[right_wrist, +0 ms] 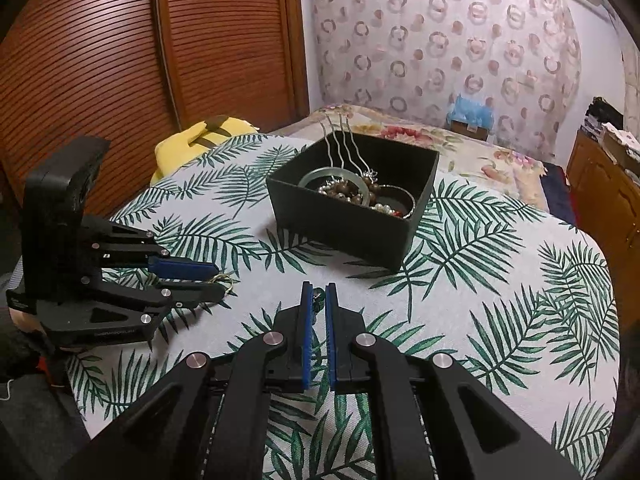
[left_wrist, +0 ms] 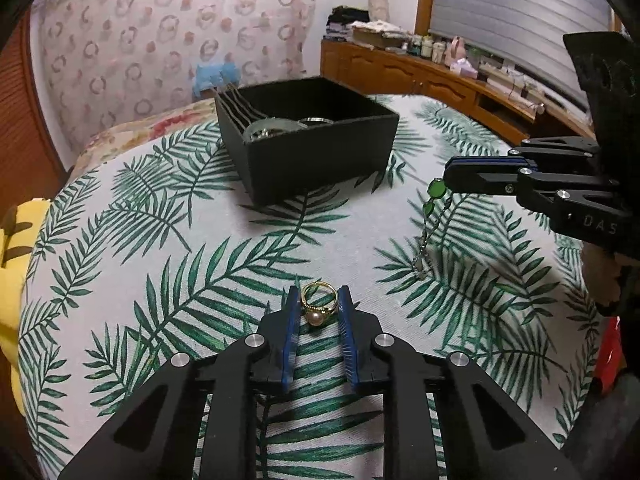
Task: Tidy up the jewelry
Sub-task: 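Carry the ring and chain over the box and open both grippers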
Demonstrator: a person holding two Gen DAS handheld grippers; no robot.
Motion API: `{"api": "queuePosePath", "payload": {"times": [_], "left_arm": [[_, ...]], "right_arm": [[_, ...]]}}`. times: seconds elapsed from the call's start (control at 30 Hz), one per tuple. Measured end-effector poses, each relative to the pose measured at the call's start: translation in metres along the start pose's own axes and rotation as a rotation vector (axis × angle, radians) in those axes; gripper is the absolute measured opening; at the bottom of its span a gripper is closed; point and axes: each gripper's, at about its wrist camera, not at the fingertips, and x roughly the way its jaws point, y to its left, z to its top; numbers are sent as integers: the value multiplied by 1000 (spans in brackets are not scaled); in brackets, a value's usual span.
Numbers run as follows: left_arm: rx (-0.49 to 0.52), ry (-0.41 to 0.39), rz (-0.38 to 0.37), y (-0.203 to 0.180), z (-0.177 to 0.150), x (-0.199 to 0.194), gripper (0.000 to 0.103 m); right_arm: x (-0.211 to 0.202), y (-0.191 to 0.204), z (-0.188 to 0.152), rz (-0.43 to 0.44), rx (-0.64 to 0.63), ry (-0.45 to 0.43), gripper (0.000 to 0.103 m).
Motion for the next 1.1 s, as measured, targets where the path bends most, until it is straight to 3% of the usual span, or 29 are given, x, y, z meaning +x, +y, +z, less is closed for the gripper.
{"api": "queuePosePath", "payload": {"times": [0.3,0.63,1.1], "left_arm": [[-14,-49,7,1,10,-10,18],[-26,-147,14,8,53,-25,18],[-56,-153,21,29,94,-6,18]], "right_arm": [[-15,0,19,-8,-18,-48,7],[-26,-4,63,-28,-83,-119,7],[7,-37,103,-28,-64,-138,7]]}}
